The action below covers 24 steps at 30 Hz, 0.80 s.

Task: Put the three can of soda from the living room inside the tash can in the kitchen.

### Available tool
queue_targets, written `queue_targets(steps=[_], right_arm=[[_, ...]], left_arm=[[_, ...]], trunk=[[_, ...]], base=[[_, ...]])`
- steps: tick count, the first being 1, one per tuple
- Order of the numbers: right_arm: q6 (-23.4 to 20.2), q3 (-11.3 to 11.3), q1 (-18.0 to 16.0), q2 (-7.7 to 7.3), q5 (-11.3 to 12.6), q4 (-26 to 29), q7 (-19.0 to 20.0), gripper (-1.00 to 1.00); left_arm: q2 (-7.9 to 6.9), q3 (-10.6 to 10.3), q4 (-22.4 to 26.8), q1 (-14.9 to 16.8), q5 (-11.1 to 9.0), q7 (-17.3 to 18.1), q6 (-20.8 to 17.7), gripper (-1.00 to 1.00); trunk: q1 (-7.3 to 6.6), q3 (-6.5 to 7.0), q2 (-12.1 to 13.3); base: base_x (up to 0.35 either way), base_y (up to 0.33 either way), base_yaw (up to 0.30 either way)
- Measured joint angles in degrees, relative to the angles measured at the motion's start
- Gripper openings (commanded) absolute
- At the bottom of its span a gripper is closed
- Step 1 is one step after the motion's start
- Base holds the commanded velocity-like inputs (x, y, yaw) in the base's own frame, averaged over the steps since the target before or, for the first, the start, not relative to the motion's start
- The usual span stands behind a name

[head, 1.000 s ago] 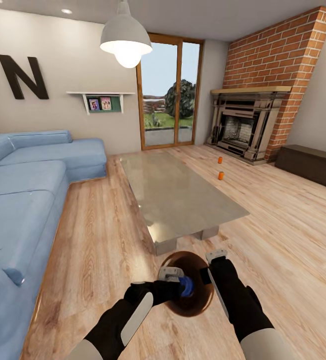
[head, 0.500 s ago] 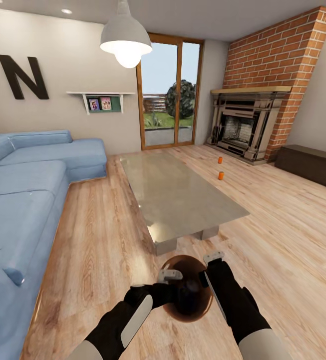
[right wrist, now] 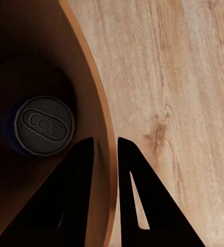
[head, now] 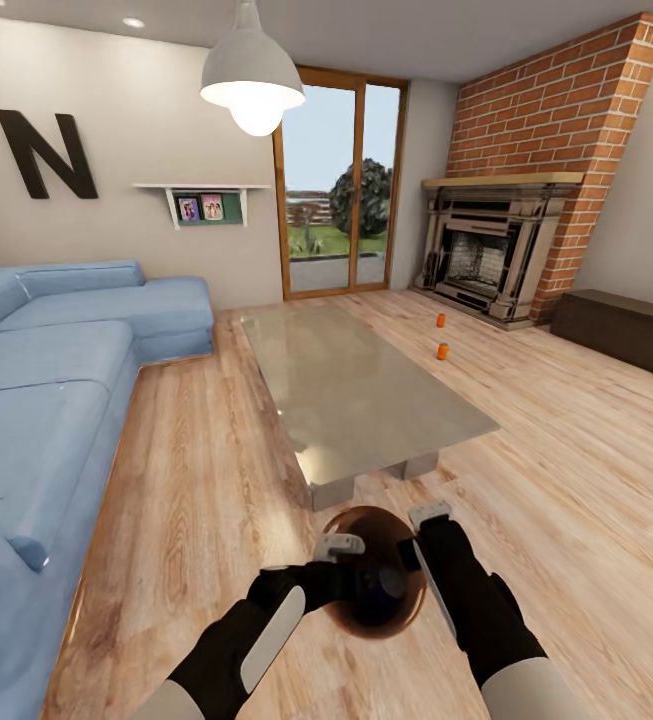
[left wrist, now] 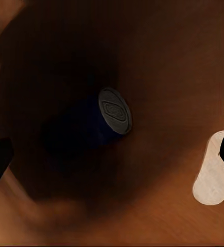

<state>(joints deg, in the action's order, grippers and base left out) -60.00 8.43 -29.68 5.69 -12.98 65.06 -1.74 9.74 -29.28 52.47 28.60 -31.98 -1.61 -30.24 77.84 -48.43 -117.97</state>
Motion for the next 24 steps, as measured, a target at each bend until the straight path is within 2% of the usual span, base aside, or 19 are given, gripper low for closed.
queue_targets(steps=[5,8,12,15,18,22,24], right_arm=[[0.00,-0.33,-0.06,-0.37,-0.74,0.39,-0.08,-1.00],[0.00,-0.45,-0.07,-0.59,0.01,-0.09,-0.01,-1.00],[0.00,-0.57,-0.16,-1.77,0.25,-1.06,0.00,-1.00],[0.00,-0.83,-0.25,-2.41,-1.10,-1.37,-0.13,-1.00],[0.00,-1.62,-0.32,-2.89,-0.01,-1.62,-0.01,-1.00],[0.00,-2.21,-0.40,-3.37,-0.11,-1.77,-0.03,-1.00],[0.00,-2.43,-0.42,-4.24,0.46,-1.80,0.05,-1.00]], left_arm=[[-0.28,0.00,3.23,-0.23,0.51,-0.23,-0.52,1.00],[-0.35,0.01,4.21,-0.32,0.55,-0.27,-0.69,1.00],[-0.50,0.01,5.70,-0.45,0.58,-0.31,-0.93,1.00],[-0.67,0.02,6.78,-0.51,0.55,-0.31,-1.08,1.00],[-0.78,0.01,8.73,-0.54,0.52,-0.32,-1.69,1.00],[-0.83,0.03,11.16,-0.57,0.51,-0.32,-2.72,1.00],[-0.84,0.08,12.61,-0.60,0.44,-0.32,-3.15,1.00]], trunk=[[0.00,-0.01,0.00],[0.00,-0.01,0.00],[0.00,-0.01,0.00],[0.00,0.00,0.00],[0.00,0.00,0.00],[0.00,0.00,0.00],[0.00,0.00,0.00]], base=[[0.000,0.000,0.000],[0.000,0.000,0.000],[0.000,0.000,0.000],[0.000,0.000,0.000],[0.000,0.000,0.000],[0.000,0.000,0.000],[0.000,0.000,0.000]])
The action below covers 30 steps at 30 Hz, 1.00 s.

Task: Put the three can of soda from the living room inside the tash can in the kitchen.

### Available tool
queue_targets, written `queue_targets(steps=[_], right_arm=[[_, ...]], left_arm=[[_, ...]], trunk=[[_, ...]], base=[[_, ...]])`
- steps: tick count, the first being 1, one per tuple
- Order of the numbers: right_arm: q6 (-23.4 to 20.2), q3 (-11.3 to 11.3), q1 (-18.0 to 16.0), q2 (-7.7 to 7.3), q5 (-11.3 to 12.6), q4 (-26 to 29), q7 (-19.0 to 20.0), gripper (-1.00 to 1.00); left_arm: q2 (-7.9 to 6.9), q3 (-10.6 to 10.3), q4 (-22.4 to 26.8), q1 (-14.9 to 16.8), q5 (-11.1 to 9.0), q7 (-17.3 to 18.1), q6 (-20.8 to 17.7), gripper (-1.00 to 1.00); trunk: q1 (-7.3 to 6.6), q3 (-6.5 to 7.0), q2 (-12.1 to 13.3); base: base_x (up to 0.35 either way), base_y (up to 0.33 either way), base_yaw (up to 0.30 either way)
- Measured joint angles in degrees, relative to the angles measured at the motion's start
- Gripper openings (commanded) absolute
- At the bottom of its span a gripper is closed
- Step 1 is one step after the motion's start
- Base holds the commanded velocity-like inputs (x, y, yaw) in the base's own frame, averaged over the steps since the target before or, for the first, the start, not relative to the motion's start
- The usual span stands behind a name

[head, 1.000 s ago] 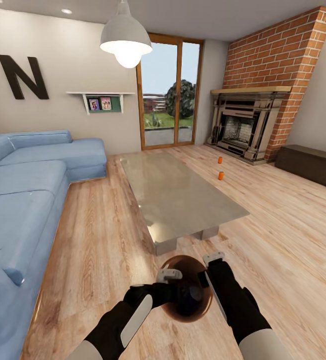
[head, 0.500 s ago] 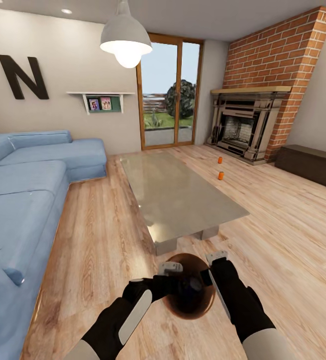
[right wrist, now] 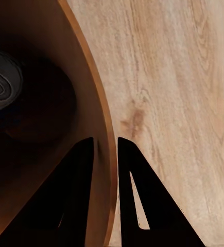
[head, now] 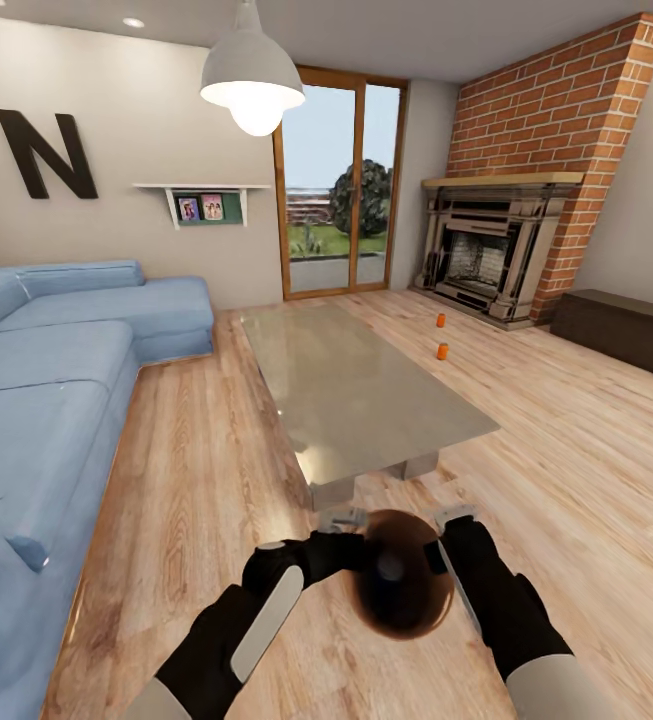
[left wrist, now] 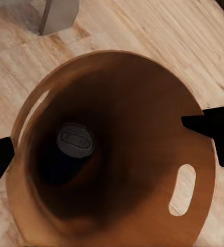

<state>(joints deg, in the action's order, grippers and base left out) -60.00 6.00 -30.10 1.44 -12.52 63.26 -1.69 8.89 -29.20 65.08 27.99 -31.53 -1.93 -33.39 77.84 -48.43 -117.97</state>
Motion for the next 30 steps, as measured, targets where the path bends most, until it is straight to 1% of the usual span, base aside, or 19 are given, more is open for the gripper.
queue_targets(steps=[3,5,6,8,10,12,13,14,18,19,20,23,26,28,30], right_arm=[[0.00,-0.18,-0.05,-1.04,-1.00,0.00,-0.07,-1.00],[0.00,-0.51,-0.07,-1.68,-0.97,0.00,-0.04,-1.00],[0.00,-1.21,-0.09,-2.15,-0.20,0.00,0.05,-1.00],[0.00,-2.60,-0.11,-2.64,-0.08,0.01,0.08,-1.00],[0.00,-3.31,-0.14,-2.95,-0.99,0.00,0.02,-1.00],[0.00,-3.75,-0.16,-3.57,-0.74,0.00,0.08,-1.00],[0.00,-3.89,-0.17,-3.96,-0.39,0.00,0.14,-1.00],[0.01,-4.12,-0.18,-4.78,0.58,0.00,0.30,-1.00],[0.00,-4.45,-0.20,-6.45,-1.04,0.00,0.34,-1.00],[0.00,-4.53,-0.20,-6.84,-0.91,0.00,0.42,-1.00],[0.00,-5.02,-0.20,-7.49,0.10,0.00,0.58,-1.00],[0.00,-6.40,-0.20,-8.15,-0.02,0.05,0.64,-1.00],[0.00,-8.11,-0.26,-8.71,-0.34,0.13,0.67,-1.00],[0.00,-8.40,-0.27,-8.87,-0.56,0.14,0.67,-1.00],[0.00,-8.57,-0.28,-9.10,0.21,0.15,0.75,-1.00]], left_arm=[[-0.01,0.05,1.00,-0.02,-0.05,0.03,-0.37,1.00],[-0.01,0.07,1.38,-0.03,-0.07,0.02,-0.62,1.00],[-0.01,0.10,1.71,-0.04,-0.08,0.01,-0.83,1.00],[-0.02,0.15,2.15,-0.04,-0.10,0.01,-1.03,1.00],[-0.02,0.18,2.38,-0.04,-0.10,0.00,-1.11,1.00],[-0.02,0.22,2.49,-0.04,-0.08,0.00,-1.16,1.00],[-0.02,0.23,2.53,-0.04,-0.05,0.00,-1.19,1.00],[-0.02,0.25,2.57,-0.04,0.01,0.00,-1.24,1.00],[-0.02,0.32,2.50,-0.05,0.22,-0.02,-1.30,1.00],[-0.02,0.33,2.43,-0.05,0.28,-0.07,-1.30,1.00],[-0.02,0.34,2.32,-0.03,0.37,-0.28,-1.31,1.00],[-0.02,0.36,2.12,-0.02,0.44,-1.08,-1.29,1.00],[-0.02,0.37,1.64,-0.03,0.46,-3.14,-1.26,1.00],[-0.02,0.39,0.66,-0.02,0.48,-3.63,-1.24,1.00],[-0.02,0.41,-0.91,0.00,0.50,-4.02,-1.21,1.00]], trunk=[[0.00,0.00,0.00],[0.00,0.00,0.00],[0.00,0.00,0.00],[0.00,0.00,0.00],[0.00,0.00,0.00],[0.00,0.00,0.00],[0.00,0.00,0.00],[0.00,0.00,0.00],[0.00,0.00,0.00],[0.00,0.00,0.00],[0.00,0.00,0.00],[0.00,0.00,0.00],[0.00,0.00,0.00],[0.00,0.00,0.00],[0.00,0.00,0.00]], base=[[0.000,0.000,0.000],[0.000,0.000,0.000],[0.000,0.000,0.000],[0.000,0.000,0.000],[0.000,0.000,0.000],[0.000,0.000,0.000],[0.000,0.000,0.000],[0.000,0.000,0.000],[0.000,0.000,0.000],[0.000,0.000,0.000],[0.000,0.000,0.000],[0.000,0.000,0.000],[0.000,0.000,0.000],[0.000,0.000,0.000],[0.000,0.000,0.000]])
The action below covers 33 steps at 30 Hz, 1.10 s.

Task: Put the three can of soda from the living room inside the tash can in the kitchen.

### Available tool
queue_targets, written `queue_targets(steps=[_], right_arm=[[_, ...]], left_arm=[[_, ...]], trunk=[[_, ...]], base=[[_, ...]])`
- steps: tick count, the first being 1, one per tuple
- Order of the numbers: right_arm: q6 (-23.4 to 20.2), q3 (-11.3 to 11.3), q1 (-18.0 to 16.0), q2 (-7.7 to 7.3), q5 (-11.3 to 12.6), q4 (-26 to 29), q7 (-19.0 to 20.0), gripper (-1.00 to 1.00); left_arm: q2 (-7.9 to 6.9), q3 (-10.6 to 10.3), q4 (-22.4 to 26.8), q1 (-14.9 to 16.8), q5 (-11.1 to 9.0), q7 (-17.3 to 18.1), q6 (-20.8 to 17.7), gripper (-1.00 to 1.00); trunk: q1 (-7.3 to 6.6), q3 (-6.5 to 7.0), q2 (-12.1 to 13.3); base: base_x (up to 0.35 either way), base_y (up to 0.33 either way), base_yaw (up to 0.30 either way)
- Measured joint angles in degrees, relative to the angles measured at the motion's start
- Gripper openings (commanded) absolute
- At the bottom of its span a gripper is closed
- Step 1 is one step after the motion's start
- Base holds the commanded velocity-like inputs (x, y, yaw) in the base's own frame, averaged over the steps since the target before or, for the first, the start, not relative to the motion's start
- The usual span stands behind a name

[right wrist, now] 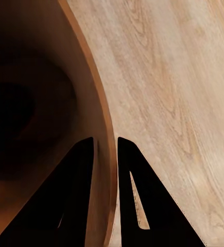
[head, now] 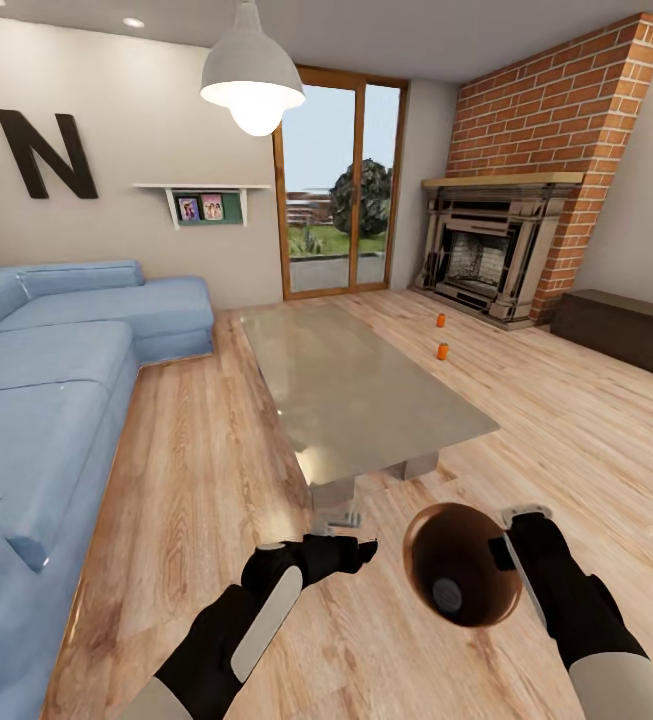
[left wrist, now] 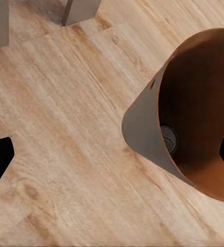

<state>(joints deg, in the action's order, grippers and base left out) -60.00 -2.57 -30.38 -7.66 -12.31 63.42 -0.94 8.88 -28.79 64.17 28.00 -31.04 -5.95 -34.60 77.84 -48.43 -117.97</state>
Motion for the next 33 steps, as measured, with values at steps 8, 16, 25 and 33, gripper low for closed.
queue_targets(steps=[8,16,25,33], right_arm=[[0.00,-0.38,-0.05,-1.77,-0.54,-0.04,1.67,-1.00],[0.01,-1.60,-0.08,-4.66,-0.25,-0.09,7.57,-1.00],[0.03,-5.67,-0.16,-5.77,-0.34,-0.14,10.21,-1.00],[0.03,-6.06,-0.18,-5.88,-0.42,-0.15,10.39,-1.00]], left_arm=[[0.00,0.18,-8.69,0.04,0.08,-1.70,0.57,1.00],[0.00,0.22,-12.53,0.04,0.11,-2.84,0.78,1.00],[0.03,0.21,-14.11,0.09,0.14,-5.06,0.84,1.00],[0.13,0.09,-18.13,0.27,-0.15,-7.29,1.59,1.00]], trunk=[[0.00,0.00,0.00],[0.00,0.00,0.00],[0.00,0.00,0.00],[0.00,0.00,0.00]], base=[[0.000,0.000,0.000],[0.000,0.000,0.000],[0.000,0.000,0.000],[0.000,0.000,0.000]])
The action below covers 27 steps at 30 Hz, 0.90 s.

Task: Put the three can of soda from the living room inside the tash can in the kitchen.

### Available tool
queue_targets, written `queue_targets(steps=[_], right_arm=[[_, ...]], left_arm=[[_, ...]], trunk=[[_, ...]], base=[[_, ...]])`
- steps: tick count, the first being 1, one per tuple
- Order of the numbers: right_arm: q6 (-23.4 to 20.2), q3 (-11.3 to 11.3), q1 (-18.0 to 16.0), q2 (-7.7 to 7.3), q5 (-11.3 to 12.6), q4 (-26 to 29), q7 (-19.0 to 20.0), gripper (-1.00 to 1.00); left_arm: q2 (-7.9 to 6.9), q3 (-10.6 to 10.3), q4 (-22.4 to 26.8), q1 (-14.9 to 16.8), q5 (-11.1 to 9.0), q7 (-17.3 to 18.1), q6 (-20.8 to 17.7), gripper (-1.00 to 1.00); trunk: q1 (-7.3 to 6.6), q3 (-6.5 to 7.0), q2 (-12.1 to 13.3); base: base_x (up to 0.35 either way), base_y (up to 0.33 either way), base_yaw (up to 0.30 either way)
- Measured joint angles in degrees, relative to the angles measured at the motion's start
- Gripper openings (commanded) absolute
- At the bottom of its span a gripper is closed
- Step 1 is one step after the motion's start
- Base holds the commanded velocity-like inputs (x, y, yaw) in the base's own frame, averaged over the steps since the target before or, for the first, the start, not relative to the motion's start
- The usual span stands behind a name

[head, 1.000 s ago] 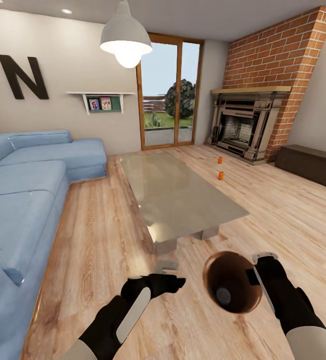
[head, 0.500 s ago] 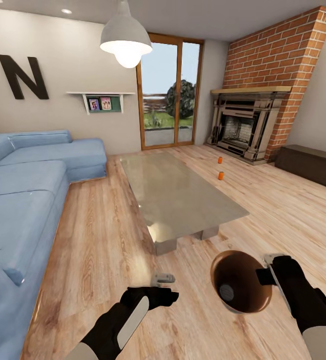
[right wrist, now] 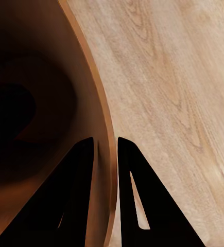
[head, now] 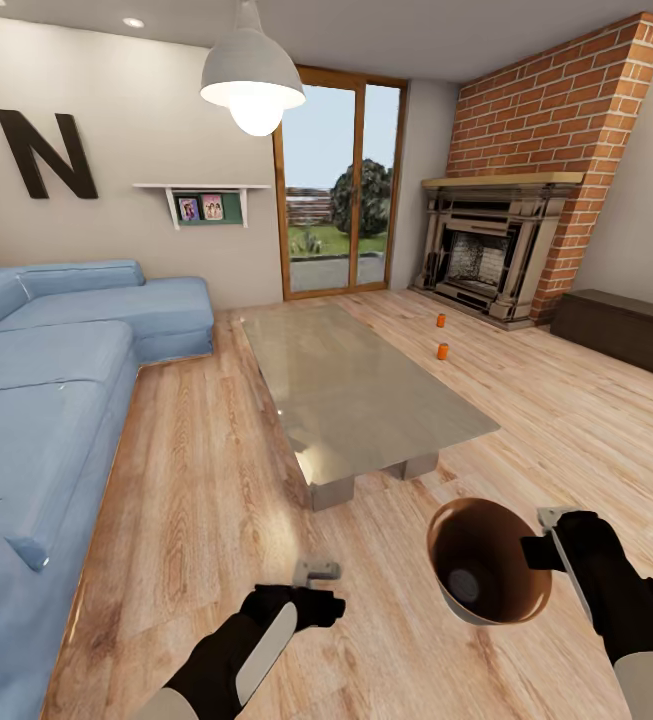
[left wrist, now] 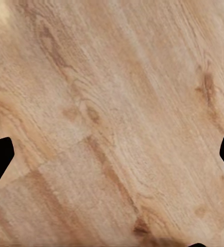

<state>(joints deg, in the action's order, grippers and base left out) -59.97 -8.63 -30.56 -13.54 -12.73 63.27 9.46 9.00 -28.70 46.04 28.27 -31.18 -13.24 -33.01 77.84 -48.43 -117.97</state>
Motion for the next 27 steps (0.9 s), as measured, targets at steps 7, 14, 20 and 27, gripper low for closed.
queue_targets(steps=[7,14,20,27], right_arm=[[0.00,-0.01,0.00,0.02,-0.05,-0.06,-0.01,-1.00],[-0.02,0.13,0.08,0.54,0.05,-0.01,-0.15,-1.00],[0.01,0.54,0.12,0.69,-0.67,0.00,-0.80,-1.00],[0.01,0.88,0.17,2.07,-0.82,-1.14,-1.02,-1.00]], left_arm=[[-0.03,0.20,-0.93,0.08,-0.09,-1.01,0.18,1.00],[-0.04,2.43,-6.42,0.58,-0.25,-2.44,0.23,1.00],[-0.02,2.90,-8.08,0.71,-0.26,-2.49,0.29,1.00],[-0.03,2.94,-8.37,0.73,-0.05,-2.64,0.30,1.00]], trunk=[[0.00,0.00,0.00],[0.00,0.00,0.00],[0.00,0.00,0.00],[0.00,0.00,0.00]], base=[[0.000,0.000,0.000],[0.000,0.000,0.000],[0.000,0.000,0.000],[0.000,0.000,0.000]])
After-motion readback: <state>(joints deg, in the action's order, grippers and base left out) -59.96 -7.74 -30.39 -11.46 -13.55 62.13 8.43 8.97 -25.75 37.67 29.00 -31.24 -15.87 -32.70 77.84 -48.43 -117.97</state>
